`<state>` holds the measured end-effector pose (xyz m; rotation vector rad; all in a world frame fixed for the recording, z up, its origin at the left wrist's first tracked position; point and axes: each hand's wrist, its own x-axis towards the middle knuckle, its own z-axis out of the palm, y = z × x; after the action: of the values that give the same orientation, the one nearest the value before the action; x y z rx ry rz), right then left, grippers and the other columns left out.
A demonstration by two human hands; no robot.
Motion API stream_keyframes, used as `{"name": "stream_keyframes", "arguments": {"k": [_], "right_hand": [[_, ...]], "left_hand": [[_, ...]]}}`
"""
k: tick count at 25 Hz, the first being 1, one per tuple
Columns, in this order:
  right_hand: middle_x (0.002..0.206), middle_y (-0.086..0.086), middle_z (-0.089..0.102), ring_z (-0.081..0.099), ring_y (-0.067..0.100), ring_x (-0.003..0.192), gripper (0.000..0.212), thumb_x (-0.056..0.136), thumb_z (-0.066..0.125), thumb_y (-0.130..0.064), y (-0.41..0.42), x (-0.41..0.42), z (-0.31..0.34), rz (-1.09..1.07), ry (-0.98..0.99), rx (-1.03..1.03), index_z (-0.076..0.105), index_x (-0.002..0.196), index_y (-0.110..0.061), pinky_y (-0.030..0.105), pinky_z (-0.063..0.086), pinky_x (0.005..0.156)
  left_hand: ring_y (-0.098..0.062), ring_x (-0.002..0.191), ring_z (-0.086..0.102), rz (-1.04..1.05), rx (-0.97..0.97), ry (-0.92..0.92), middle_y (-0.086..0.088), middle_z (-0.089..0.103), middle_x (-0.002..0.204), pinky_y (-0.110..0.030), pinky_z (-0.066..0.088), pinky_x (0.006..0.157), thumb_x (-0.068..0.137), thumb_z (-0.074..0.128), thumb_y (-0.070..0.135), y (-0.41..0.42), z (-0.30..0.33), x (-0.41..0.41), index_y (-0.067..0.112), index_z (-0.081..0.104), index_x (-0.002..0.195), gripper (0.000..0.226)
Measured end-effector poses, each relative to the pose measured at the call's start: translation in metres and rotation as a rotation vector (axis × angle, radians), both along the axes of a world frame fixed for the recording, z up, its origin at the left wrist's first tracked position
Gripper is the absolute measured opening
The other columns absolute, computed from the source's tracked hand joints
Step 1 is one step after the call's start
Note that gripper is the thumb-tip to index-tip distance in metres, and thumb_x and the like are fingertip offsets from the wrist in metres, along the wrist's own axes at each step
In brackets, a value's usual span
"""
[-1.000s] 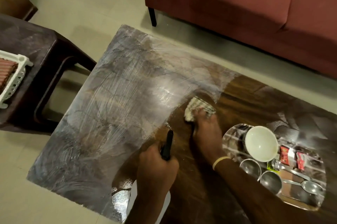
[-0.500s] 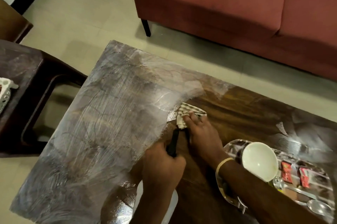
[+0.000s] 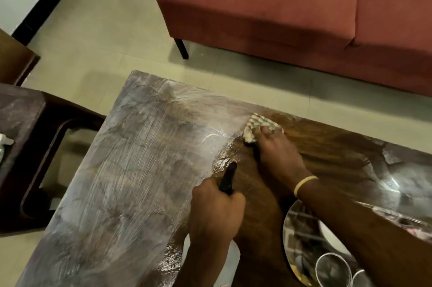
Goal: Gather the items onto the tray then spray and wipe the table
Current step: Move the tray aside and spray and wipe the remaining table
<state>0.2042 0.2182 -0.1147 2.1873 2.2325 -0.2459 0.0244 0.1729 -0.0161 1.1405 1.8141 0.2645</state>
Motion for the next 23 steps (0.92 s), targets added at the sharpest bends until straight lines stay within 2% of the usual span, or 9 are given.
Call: {"name": "stream_keyframes", "arguments": {"k": [3,5,10,13,16,18,20,22,23], "right_hand": [[0.113,0.022,0.064,0.058,0.040,0.103,0.040,0.088,0.049,-0.003,0.030,0.052,-0.004,-0.303,0.009,0.033,0.053,0.128,-0.006,0.046,0.054,0.081],[0.115,0.021,0.064,0.060,0.038,0.102,0.040,0.087,0.046,-0.002,0.016,0.041,-0.002,-0.450,0.064,0.051,0.055,0.126,-0.005,0.047,0.054,0.087],[0.132,0.011,0.058,0.059,0.028,0.112,0.053,0.089,0.063,-0.010,0.004,-0.034,0.015,0.203,0.175,0.022,0.045,0.138,-0.017,0.039,0.056,0.081],[0.110,0.016,0.070,0.066,0.030,0.092,0.039,0.088,0.062,-0.004,0.060,0.001,0.013,-0.040,0.129,0.059,0.060,0.125,-0.017,0.037,0.055,0.076],[0.119,0.016,0.066,0.058,0.034,0.102,0.044,0.089,0.055,0.001,0.060,-0.001,0.004,-0.302,0.143,0.096,0.056,0.131,-0.012,0.041,0.051,0.086],[0.119,0.015,0.064,0.061,0.029,0.097,0.046,0.088,0.061,0.000,0.024,-0.041,0.008,-0.203,0.208,0.048,0.054,0.132,-0.011,0.036,0.054,0.078],[0.130,0.012,0.061,0.062,0.029,0.102,0.060,0.081,0.073,-0.009,-0.022,-0.071,0.016,0.091,0.209,-0.043,0.051,0.136,-0.014,0.034,0.056,0.073],[0.141,0.007,0.054,0.060,0.030,0.112,0.067,0.081,0.075,-0.020,-0.035,-0.062,0.026,0.292,0.153,-0.101,0.047,0.141,-0.021,0.040,0.057,0.078],[0.140,0.007,0.055,0.059,0.029,0.113,0.061,0.085,0.071,-0.021,-0.023,-0.049,0.031,0.250,0.156,-0.112,0.047,0.141,-0.023,0.041,0.056,0.084]], "left_hand": [[-0.015,0.047,0.050,0.003,0.002,0.011,-0.003,0.056,0.060,-0.025,0.037,0.046,0.078,0.060,0.010,0.014,0.000,-0.001,0.016,0.056,0.065,0.014],[-0.010,0.044,0.046,-0.027,0.005,0.035,0.000,0.053,0.058,-0.023,0.035,0.045,0.081,0.059,0.010,0.020,0.000,-0.006,0.017,0.054,0.065,0.018],[-0.016,0.056,0.055,-0.004,0.072,0.038,-0.003,0.059,0.068,-0.030,0.044,0.053,0.085,0.061,0.017,0.035,0.002,-0.018,0.021,0.056,0.070,0.016],[-0.017,0.056,0.061,0.034,0.049,0.042,-0.002,0.065,0.068,-0.031,0.049,0.052,0.084,0.065,0.025,0.048,-0.004,-0.026,0.022,0.062,0.073,0.011],[-0.016,0.063,0.065,0.010,0.062,0.042,0.000,0.066,0.072,-0.034,0.057,0.059,0.083,0.068,0.029,0.052,-0.007,-0.037,0.022,0.065,0.081,0.007],[-0.015,0.067,0.063,-0.022,0.086,0.034,0.000,0.064,0.074,-0.032,0.053,0.061,0.084,0.068,0.026,0.055,-0.005,-0.044,0.021,0.064,0.082,0.007],[-0.017,0.065,0.062,-0.030,0.095,0.003,0.000,0.063,0.071,-0.032,0.050,0.058,0.087,0.066,0.024,0.061,-0.003,-0.051,0.020,0.064,0.079,0.008],[-0.018,0.061,0.062,-0.029,0.083,-0.010,-0.002,0.063,0.066,-0.032,0.049,0.053,0.088,0.064,0.023,0.068,0.000,-0.057,0.019,0.064,0.074,0.015],[-0.019,0.060,0.063,-0.028,0.067,-0.011,-0.004,0.063,0.066,-0.032,0.050,0.053,0.088,0.064,0.021,0.072,0.001,-0.060,0.018,0.063,0.072,0.016]]}}
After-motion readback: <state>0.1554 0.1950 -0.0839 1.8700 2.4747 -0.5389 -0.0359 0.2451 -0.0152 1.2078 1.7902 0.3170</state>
